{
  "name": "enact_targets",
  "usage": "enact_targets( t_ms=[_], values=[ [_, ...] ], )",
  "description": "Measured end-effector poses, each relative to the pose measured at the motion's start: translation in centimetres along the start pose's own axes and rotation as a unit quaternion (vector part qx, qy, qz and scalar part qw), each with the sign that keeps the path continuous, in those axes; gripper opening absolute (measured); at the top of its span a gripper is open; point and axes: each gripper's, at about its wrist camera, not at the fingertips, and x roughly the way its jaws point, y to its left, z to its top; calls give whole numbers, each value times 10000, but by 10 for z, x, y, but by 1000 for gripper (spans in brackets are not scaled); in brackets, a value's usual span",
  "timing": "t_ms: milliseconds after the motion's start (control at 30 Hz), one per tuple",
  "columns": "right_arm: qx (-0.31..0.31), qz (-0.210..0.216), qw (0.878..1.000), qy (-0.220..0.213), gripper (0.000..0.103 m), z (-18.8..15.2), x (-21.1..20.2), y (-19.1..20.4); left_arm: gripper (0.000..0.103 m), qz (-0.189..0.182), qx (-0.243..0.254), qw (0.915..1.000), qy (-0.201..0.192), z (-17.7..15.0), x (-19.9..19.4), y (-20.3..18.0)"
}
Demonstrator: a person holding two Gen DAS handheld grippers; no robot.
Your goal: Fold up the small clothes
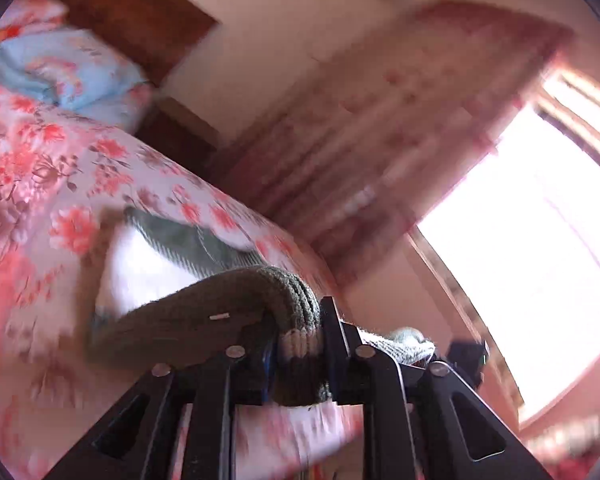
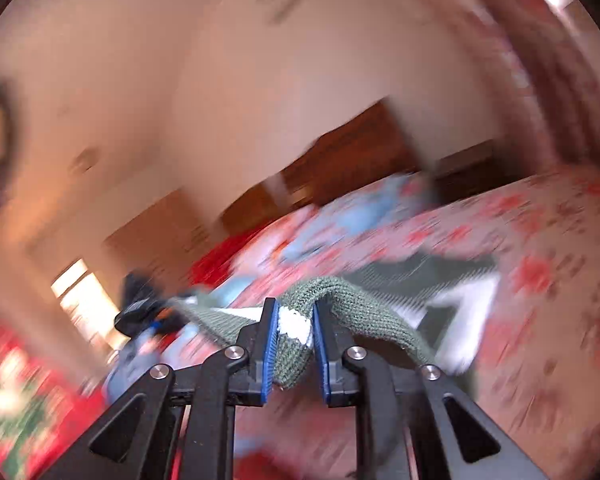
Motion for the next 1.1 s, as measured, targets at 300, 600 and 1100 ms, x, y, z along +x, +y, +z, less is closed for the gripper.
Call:
enact_targets(
  t_ms=[300,600,1100],
  values=[
    [138,-1945,9795,516,34,11,52,-56,103,2305,-228,9685,-915,17,10,60],
    [-567,-2455,9535,1657,34,12,114,-95,103,2680,672,9608,229,21,74,72],
    [-1155,-2408,9274,2620,32,23,191,-125,103,3283,1412,9201,1600,59,190,93]
  ],
)
